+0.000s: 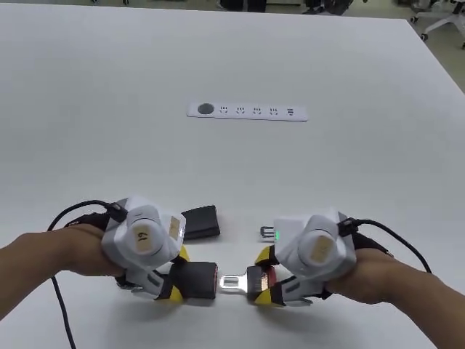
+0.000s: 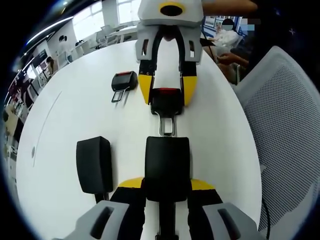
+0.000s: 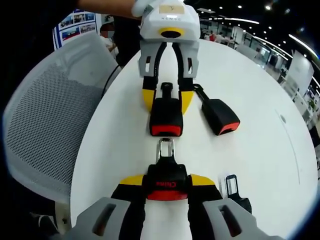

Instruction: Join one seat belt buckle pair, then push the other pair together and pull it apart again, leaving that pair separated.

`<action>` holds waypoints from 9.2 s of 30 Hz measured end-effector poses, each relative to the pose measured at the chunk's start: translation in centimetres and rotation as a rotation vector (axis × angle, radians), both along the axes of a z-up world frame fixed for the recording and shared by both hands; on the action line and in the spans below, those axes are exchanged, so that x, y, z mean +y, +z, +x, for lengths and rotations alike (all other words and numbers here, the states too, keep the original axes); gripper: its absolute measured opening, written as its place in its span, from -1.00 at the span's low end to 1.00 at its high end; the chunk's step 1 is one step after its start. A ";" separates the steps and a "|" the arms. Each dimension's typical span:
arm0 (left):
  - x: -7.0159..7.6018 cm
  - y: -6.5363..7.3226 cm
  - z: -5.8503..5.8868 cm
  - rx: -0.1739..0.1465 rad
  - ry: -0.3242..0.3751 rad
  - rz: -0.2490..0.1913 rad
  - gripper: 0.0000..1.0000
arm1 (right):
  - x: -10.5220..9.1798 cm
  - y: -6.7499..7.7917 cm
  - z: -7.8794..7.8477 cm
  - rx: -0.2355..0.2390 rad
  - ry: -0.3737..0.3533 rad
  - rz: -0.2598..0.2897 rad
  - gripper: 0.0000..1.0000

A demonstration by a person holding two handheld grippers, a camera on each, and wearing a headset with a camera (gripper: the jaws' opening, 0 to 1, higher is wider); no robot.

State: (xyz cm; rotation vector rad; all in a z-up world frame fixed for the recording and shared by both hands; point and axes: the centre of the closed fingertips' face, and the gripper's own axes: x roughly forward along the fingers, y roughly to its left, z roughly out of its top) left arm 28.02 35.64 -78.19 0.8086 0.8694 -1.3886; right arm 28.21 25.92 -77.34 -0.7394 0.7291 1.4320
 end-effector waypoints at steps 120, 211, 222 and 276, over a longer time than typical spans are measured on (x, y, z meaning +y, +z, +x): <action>2.6 3.9 8.2 -0.048 0.282 -0.077 -0.12 | -8.7 2.7 7.5 -0.085 -0.124 -0.092 -0.15; 0.4 0.6 9.7 -0.033 0.033 0.079 -0.37 | -2.8 -0.1 9.0 -0.010 -0.058 -0.120 -0.40; 0.3 0.7 9.6 -0.030 0.029 0.083 -0.37 | -1.6 0.0 9.3 -0.014 -0.053 -0.112 -0.40; 0.3 0.7 9.6 -0.042 0.032 0.083 -0.41 | 2.2 -0.1 9.6 -0.034 -0.043 -0.081 -0.46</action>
